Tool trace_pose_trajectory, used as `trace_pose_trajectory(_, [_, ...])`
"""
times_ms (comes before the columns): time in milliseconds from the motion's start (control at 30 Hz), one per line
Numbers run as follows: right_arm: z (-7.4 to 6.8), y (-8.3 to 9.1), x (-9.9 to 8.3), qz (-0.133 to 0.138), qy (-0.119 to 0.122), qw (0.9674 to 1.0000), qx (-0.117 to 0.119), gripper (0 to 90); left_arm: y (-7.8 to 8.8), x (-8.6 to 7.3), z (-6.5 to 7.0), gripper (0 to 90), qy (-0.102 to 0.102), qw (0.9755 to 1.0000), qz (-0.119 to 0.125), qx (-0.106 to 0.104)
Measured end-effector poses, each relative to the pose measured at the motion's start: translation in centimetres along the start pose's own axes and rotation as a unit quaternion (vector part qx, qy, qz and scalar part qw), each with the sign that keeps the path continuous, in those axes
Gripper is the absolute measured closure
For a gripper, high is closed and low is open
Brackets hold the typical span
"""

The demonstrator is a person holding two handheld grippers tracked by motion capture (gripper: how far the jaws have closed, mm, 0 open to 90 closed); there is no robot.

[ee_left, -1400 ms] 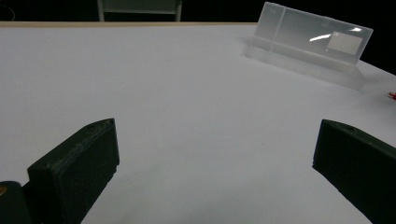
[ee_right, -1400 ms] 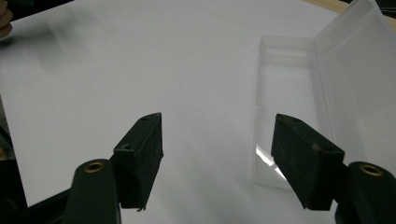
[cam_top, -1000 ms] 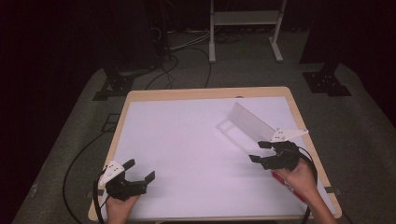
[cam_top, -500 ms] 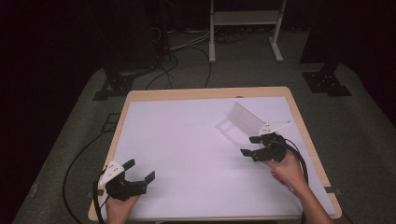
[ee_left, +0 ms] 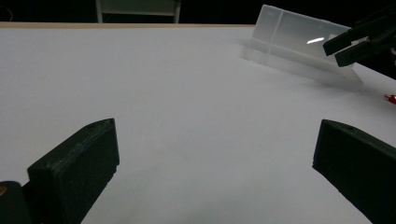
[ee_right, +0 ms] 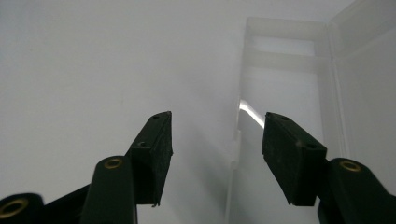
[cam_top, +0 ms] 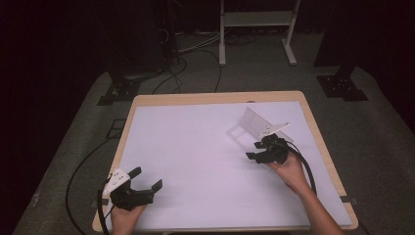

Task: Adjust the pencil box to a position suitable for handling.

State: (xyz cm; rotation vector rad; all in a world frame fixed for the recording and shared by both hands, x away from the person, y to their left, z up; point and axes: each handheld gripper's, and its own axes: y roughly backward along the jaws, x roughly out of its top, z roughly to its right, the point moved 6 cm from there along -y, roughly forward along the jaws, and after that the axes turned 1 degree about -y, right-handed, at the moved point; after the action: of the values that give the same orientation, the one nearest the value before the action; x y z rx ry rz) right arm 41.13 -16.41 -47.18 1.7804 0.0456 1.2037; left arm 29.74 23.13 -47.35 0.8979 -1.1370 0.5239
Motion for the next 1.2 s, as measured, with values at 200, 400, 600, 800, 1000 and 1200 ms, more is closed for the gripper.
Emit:
trace_pose_trajectory(200, [0.7,-1.2,-0.2,-0.023,-0.010,0.9996,-0.015,48.9,0.0,0.0,0.0,0.0,0.001,1.0000,0.001,0.000])
trace_pose_trajectory(400, [1.1,-2.0,-0.6,-0.037,-0.016,0.9989,-0.024,56.9,0.1,0.0,0.0,0.0,0.001,1.0000,0.002,0.000])
trace_pose_trajectory(600, [1.4,-2.4,-0.8,-0.045,-0.021,0.9984,-0.028,63.6,0.1,0.0,0.0,0.0,0.001,1.0000,0.002,0.000])
trace_pose_trajectory(800, [1.4,-3.2,-1.0,-0.053,-0.019,0.9981,-0.025,69.3,0.1,0.0,0.0,0.0,0.002,1.0000,0.003,0.000])
trace_pose_trajectory(1000, [1.3,-3.4,-1.1,-0.058,-0.013,0.9980,-0.024,76.7,0.1,0.0,-0.1,0.0,0.002,1.0000,0.002,0.000])
trace_pose_trajectory(1200, [1.2,-3.4,-1.1,-0.058,-0.013,0.9980,-0.022,82.3,0.1,0.0,-0.1,0.0,0.003,1.0000,0.003,0.000])
